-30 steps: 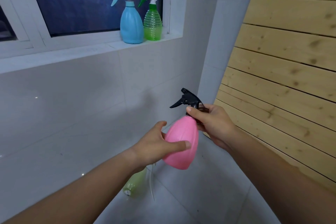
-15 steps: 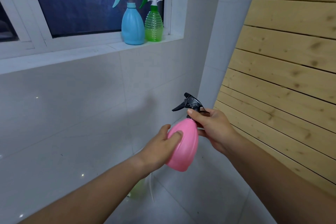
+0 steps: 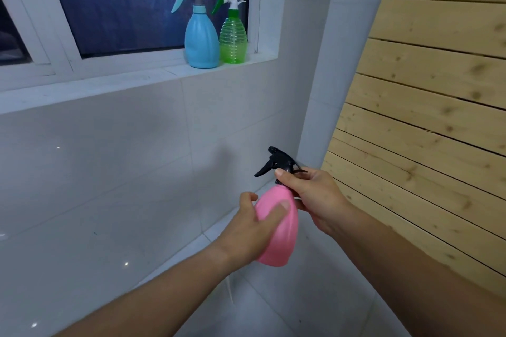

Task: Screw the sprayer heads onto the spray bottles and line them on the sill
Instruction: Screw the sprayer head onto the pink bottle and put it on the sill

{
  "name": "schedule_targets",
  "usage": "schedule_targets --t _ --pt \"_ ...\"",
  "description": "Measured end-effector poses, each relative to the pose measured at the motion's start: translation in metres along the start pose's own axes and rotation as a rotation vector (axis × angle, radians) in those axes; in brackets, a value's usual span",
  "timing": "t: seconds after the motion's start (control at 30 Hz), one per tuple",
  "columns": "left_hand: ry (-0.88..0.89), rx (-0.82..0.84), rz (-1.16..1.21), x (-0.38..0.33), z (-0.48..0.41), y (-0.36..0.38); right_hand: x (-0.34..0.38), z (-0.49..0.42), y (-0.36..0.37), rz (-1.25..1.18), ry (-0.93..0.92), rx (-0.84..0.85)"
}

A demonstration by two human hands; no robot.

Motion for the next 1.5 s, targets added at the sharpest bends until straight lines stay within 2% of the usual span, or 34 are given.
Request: schedule_targets --t 0.13,0.37,0.5,0.53,0.6,0.67,0.73,0.83,0.9,1.33,1.5 --pt "0.014 0.134 0.100 -0.003 0.001 0.008 0.001 -0.002 -0.008 -0.007 -0.006 -0.038" --pt "0.046 0.063 -0.027 -0.001 -0.004 -0.004 -0.002 -0.002 -0.002 -0.052 0.016 -0.009" --pt "-0.073 0.179 0.306 0.016 -0.005 0.008 0.004 0.001 0.003 -0.052 -0.001 0.035" --pt "-0.068 0.204 0.319 0.017 -0.005 0.008 0.003 0.001 0.002 -0.059 -0.001 0.038" --pt "-0.016 0.175 0.239 0.012 -0.007 0.000 0.002 0.001 0.003 -0.069 0.012 0.060" --pt "0.029 0.072 0.168 0.007 -0.010 -0.010 -0.001 0.002 0.006 -0.103 0.033 0.085" --pt "0.048 0.049 0.166 0.005 -0.010 -0.010 0.001 0.003 0.006 -0.142 0.039 0.091" --pt "0.048 0.165 0.311 0.002 -0.007 0.004 0.008 0.007 0.012 -0.146 0.009 0.156" --pt "0.066 0.198 0.322 0.001 -0.005 0.006 0.009 0.010 0.018 -0.170 0.011 0.194" --pt "0.130 -0.132 0.048 -0.005 -0.002 -0.020 0.004 0.007 0.016 -0.198 -0.063 0.119" --pt "0.133 -0.116 0.004 -0.009 -0.005 -0.025 0.005 0.006 0.020 -0.206 -0.061 0.141"
Point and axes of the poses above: each hand's wrist, its own z-axis away from the middle knuckle, its own y-axis out of the palm, x = y × z, the point moved 10 cm from there along -z, towards the middle knuckle, and after that the axes turned 13 degrees about y, right-handed, at the moved point
